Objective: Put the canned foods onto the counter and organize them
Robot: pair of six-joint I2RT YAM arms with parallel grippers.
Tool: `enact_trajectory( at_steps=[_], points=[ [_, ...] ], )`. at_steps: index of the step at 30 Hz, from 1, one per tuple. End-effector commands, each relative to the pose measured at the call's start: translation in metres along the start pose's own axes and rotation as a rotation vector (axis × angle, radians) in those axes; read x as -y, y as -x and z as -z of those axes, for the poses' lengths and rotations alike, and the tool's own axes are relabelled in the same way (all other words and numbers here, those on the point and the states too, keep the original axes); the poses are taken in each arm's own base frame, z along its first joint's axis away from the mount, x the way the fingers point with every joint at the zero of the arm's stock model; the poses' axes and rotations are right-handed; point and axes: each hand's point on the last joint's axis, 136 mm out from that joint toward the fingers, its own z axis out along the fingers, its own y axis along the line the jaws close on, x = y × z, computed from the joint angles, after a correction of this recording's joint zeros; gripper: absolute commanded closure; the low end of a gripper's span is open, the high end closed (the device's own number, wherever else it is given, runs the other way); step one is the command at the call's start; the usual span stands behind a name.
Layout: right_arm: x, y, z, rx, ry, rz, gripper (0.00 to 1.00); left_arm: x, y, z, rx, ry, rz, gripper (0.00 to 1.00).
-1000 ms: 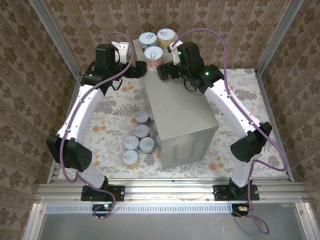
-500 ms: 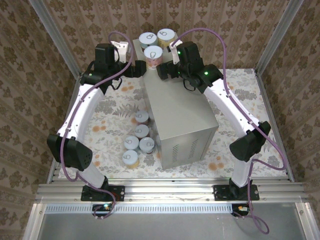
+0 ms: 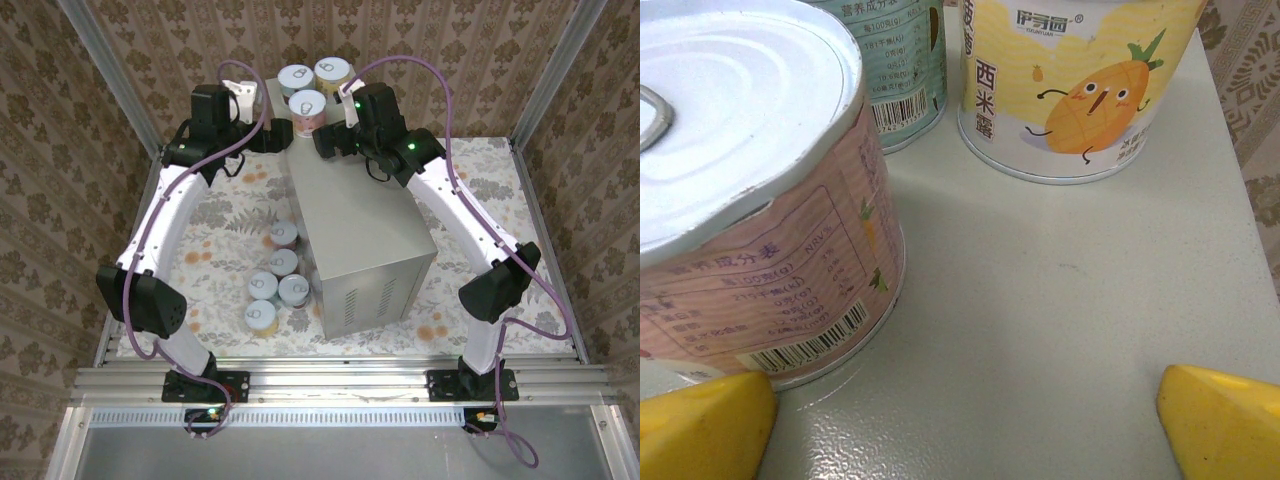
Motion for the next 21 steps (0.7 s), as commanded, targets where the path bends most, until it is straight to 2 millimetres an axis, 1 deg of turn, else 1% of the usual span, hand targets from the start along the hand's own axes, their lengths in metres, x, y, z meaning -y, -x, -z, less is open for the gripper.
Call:
enact_trajectory(
  at_steps=[1, 8, 11, 14, 17, 21],
  points=[
    [0.006, -0.035, -0.026, -0.108, -0.026, -0.023, 0.0, -0.007, -0.003, -0.005, -0.014, 0.014, 0.014, 0.0],
    [0.007, -0.036, -0.026, -0.11, -0.028, -0.027, 0.0, -0.008, -0.003, 0.001, -0.01, 0.02, 0.014, 0.0],
    [0.008, -0.036, -0.025, -0.11, -0.032, -0.028, 0.0, -0.008, -0.003, 0.007, -0.006, 0.022, 0.017, 0.0],
    [0.008, -0.037, -0.024, -0.11, -0.032, -0.034, 0.0, -0.007, -0.004, 0.016, 0.001, 0.03, 0.019, 0.0],
    [0.009, -0.037, -0.017, -0.102, -0.035, -0.034, 0.0, -0.008, -0.012, 0.028, -0.004, 0.045, 0.024, 0.0],
    [0.012, -0.038, -0.003, -0.093, -0.041, -0.032, 0.0, -0.011, -0.038, 0.044, -0.035, 0.077, 0.046, 0.0]
  ],
)
